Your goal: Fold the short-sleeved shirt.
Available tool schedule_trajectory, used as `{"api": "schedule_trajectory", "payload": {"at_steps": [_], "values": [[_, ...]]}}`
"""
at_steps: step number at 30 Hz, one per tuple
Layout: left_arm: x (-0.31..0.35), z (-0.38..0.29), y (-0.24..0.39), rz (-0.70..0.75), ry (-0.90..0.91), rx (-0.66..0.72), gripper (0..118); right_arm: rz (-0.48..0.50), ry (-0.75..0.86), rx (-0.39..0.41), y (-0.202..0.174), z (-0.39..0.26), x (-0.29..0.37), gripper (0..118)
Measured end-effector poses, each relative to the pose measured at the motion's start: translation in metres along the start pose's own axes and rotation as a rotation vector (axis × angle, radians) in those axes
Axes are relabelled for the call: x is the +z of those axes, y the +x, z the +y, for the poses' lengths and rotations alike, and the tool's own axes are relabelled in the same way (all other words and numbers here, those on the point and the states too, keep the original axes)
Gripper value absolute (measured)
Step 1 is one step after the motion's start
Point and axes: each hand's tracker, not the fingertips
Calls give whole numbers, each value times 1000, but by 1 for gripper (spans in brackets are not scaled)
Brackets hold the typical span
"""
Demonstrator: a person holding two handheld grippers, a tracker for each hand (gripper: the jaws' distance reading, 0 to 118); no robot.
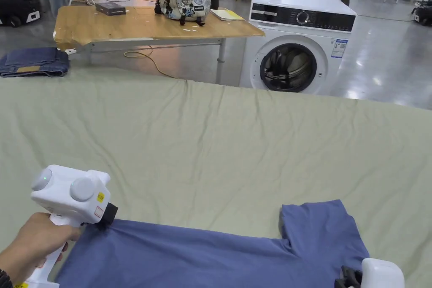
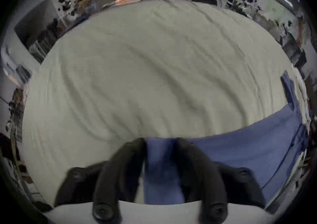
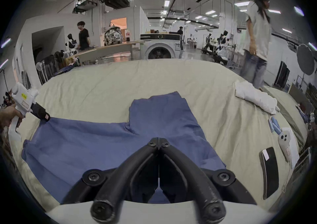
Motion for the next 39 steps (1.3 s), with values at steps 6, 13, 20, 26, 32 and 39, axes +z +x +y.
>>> {"api": "schedule_trajectory", "payload": {"at_steps": [6, 13, 20, 26, 32, 39], "values": [[11, -9, -7, -27, 80, 15, 0, -5, -45, -23, 14, 10, -16, 0], [45, -20, -24, -96, 188, 96, 0, -31, -155, -14, 54, 73, -73, 0], [47, -19, -25, -107, 214, 109, 0, -40, -393, 87, 65, 111, -166, 76], [45, -20, -23, -106, 206, 113, 0, -45, -539, 112, 71, 99, -218, 74], [43, -21, -24, -105, 203, 117, 0, -47, -481, 93, 69, 102, -206, 0], [48, -29, -24, -109, 210, 128, 0, -23, -399, 41, 68, 105, -163, 0]]}}
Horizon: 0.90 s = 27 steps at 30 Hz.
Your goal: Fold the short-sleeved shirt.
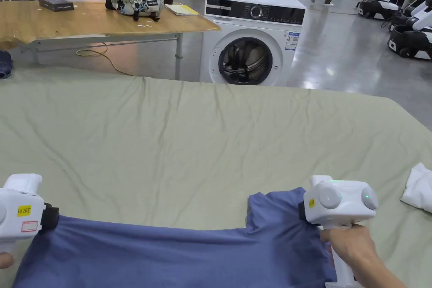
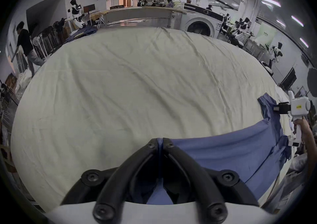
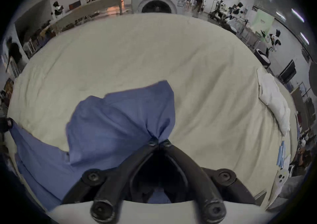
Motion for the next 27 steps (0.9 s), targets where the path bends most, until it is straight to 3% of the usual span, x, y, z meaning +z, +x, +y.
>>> {"api": "schedule_trajectory", "payload": {"at_steps": [14, 27], "values": [[77, -42, -18, -59, 103, 25, 0, 57, 250, -40, 25, -93, 149, 0], [111, -132, -29, -90, 2, 11, 0, 43, 115, 49, 33, -193, 176, 0]]}}
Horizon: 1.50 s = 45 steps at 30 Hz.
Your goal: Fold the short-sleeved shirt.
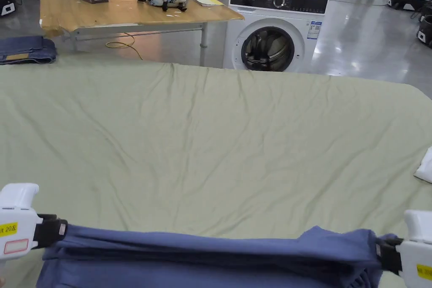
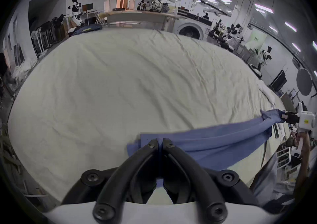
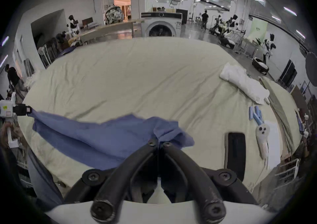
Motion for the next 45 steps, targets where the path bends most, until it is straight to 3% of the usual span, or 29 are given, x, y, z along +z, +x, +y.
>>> {"api": "schedule_trajectory", "payload": {"at_steps": [5, 11, 18, 20, 21, 22, 23, 24, 28, 35, 36, 38, 40, 43, 45], "values": [[-29, -31, -10, 26, -108, -39, 0, -51, -97, 53, -7, -34, -11, 0], [-53, -41, -7, 56, -151, -48, 0, -59, -200, 48, -7, -58, -58, 0], [-50, -40, 2, 80, -150, -64, 0, -82, -195, 35, -11, -61, -68, 3], [-42, -36, 5, 81, -143, -61, 6, -89, -195, 37, -14, -55, -56, 18], [-37, -33, 8, 84, -127, -62, 15, -102, -190, 39, -15, -51, -49, 37], [-33, -29, 12, 89, -103, -65, 30, -130, -168, 40, -15, -46, -41, 69], [-28, -24, 15, 95, -66, -63, 42, -157, -123, 35, -14, -40, -33, 84], [-22, -18, 18, 95, -30, -57, 50, -171, -80, 31, -15, -34, -25, 85], [-8, 3, 31, 63, 112, -24, 51, -177, 73, -2, -30, -8, 8, 84], [2, 20, 70, 127, 396, -101, 51, -121, 425, -30, -77, 18, 20, 83], [3, 22, 74, 136, 426, -110, 50, -123, 461, -29, -86, 21, 20, 76], [6, 23, 86, 152, 505, -125, 50, -113, 535, -41, -104, 26, 18, 45], [5, 26, 89, 165, 576, -144, 32, -81, 575, -64, -118, 32, 16, 18], [11, 27, 101, 238, 670, -171, 8, -45, 638, -75, -136, 39, 13, 0], [16, 23, 109, 252, 746, -167, 0, -63, 704, -44, -149, 41, 15, 0]]}}
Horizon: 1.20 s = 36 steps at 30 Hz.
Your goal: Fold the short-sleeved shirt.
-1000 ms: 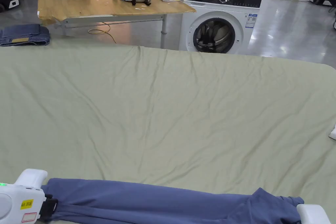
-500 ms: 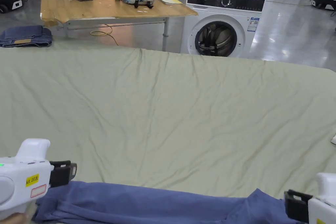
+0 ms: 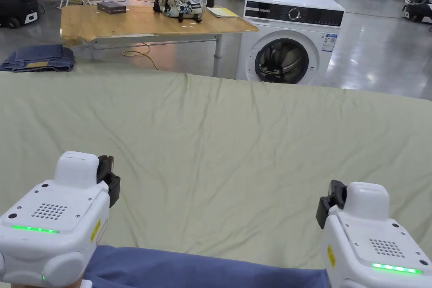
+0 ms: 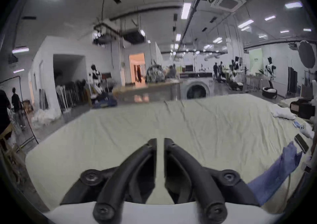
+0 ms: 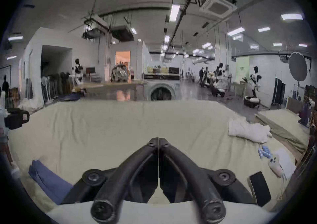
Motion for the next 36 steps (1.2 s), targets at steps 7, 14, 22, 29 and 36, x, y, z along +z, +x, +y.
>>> {"api": "schedule_trajectory", "payload": {"at_steps": [7, 14, 22, 29, 36], "values": [[10, 4, -11, 22, 60, 58, 0, 15, 106, 4, -25, 8, 3, 0], [3, -11, -79, -127, -136, 231, 0, 24, 133, 20, -34, 9, 0, 0], [-32, -70, -178, -331, -523, 483, 0, 47, 95, 26, -34, 1, -7, 0], [-57, -129, -197, -472, -817, 682, 83, 61, 50, 49, -35, -9, -12, 0], [-57, -149, -195, -589, -837, 844, 83, 59, 18, 64, -29, -15, -14, 0]]}}
